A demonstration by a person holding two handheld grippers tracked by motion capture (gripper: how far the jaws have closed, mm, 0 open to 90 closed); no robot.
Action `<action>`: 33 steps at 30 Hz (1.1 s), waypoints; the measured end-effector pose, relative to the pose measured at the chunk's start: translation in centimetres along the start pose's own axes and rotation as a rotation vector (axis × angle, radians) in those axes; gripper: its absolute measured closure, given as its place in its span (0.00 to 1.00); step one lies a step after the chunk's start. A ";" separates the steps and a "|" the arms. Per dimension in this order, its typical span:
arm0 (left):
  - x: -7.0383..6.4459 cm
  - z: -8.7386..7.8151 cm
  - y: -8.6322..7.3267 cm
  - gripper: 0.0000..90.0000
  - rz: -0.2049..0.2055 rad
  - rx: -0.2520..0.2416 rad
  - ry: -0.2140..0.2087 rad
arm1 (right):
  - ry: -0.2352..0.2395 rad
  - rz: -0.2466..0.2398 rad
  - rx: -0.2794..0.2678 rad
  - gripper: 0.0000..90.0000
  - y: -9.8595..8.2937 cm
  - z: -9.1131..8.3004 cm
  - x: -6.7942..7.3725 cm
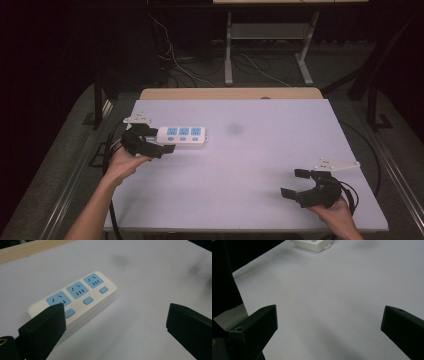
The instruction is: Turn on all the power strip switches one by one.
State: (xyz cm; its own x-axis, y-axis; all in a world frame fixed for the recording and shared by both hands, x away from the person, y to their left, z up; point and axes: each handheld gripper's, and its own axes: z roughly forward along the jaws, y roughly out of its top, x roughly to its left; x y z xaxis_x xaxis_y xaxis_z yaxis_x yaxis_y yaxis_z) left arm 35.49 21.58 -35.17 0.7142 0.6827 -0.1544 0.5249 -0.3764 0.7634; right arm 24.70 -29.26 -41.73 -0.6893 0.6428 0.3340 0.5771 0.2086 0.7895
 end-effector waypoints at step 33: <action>2.9 2.4 1.7 0.52 0.080 0.141 0.061 | -0.020 0.019 -0.016 0.01 -0.2 -0.5 -0.6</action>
State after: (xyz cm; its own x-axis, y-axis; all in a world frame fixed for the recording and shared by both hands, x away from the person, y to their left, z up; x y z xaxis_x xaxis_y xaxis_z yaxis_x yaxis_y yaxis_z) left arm 39.56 21.40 -35.89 0.7295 0.6818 -0.0552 0.5302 -0.5126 0.6753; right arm 24.78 -30.08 -41.82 -0.6696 0.6610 0.3387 0.5828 0.1849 0.7913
